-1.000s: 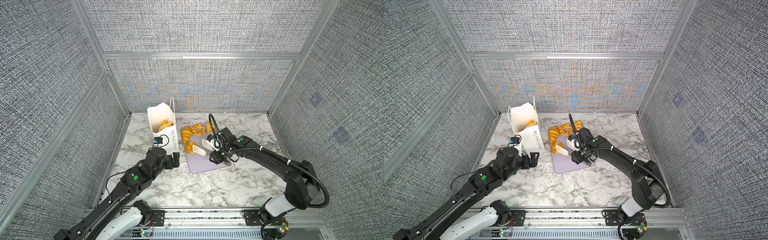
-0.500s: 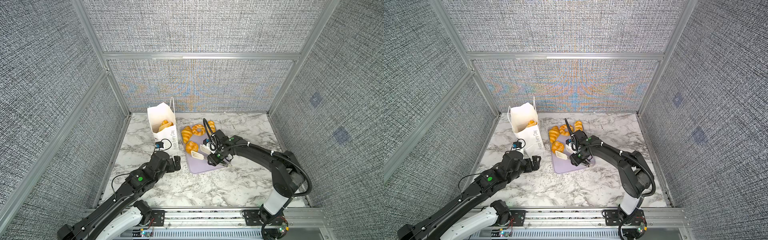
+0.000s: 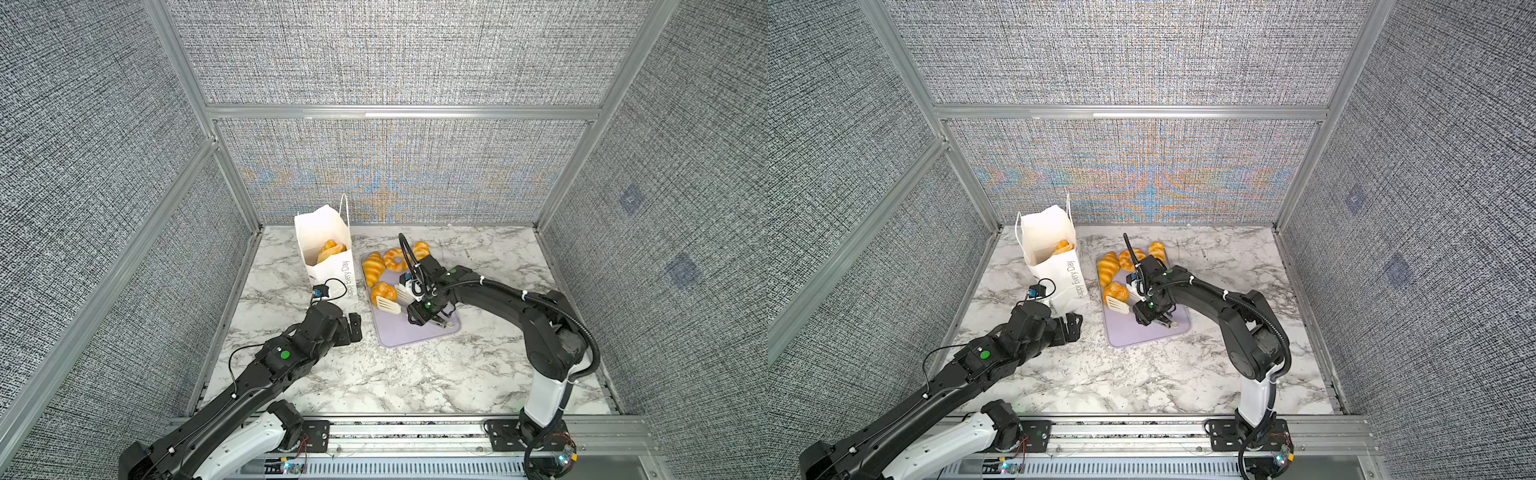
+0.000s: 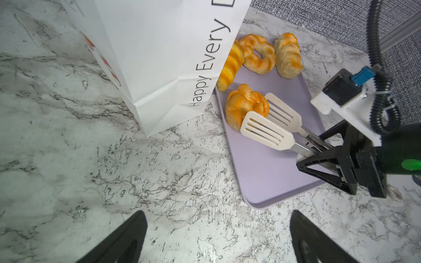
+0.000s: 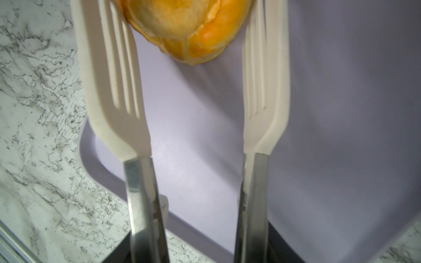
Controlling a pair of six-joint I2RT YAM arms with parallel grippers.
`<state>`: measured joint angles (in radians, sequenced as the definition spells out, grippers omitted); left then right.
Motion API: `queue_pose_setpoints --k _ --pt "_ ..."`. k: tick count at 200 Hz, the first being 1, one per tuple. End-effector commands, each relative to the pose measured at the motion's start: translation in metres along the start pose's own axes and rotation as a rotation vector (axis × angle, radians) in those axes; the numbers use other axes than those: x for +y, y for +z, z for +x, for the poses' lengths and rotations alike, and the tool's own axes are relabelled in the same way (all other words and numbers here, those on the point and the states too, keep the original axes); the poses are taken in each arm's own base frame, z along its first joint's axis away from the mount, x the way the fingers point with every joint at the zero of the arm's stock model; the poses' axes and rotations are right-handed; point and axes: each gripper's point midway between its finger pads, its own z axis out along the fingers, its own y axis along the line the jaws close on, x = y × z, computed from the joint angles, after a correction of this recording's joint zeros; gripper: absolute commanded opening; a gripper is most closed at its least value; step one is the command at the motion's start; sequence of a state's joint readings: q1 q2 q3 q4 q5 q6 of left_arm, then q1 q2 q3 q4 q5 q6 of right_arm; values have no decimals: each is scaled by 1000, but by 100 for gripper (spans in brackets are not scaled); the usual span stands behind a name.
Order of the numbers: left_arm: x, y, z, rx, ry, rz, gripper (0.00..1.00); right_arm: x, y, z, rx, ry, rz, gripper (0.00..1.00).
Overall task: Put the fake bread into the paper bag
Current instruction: 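Lower the tongs around the braided bun with the right gripper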
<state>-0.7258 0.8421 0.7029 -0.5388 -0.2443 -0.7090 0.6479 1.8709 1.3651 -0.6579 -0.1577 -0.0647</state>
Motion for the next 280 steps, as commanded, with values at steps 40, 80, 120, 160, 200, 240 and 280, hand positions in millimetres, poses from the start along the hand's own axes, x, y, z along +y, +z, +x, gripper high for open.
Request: queue_pose_setpoints --k 40,80,120,160,200,240,280 --pt "-4 1 -1 -9 -10 20 99 5 5 -13 -8 -4 -27 61" --pt "-8 6 3 7 -8 31 99 8 7 -14 15 -40 -28 62" --pt "-9 4 -1 -3 -6 31 99 6 8 -5 67 -71 -8 59" --pt "-8 2 -3 -15 -5 26 99 -2 3 10 142 -102 45 46" --pt "-8 2 -4 -19 -5 24 99 -4 -6 12 144 -109 56 40" --pt "-10 0 -8 -27 4 27 99 -3 -14 6 113 -87 47 38" --pt "-15 -1 -13 -36 10 38 99 -2 -25 -1 50 -41 5 38"
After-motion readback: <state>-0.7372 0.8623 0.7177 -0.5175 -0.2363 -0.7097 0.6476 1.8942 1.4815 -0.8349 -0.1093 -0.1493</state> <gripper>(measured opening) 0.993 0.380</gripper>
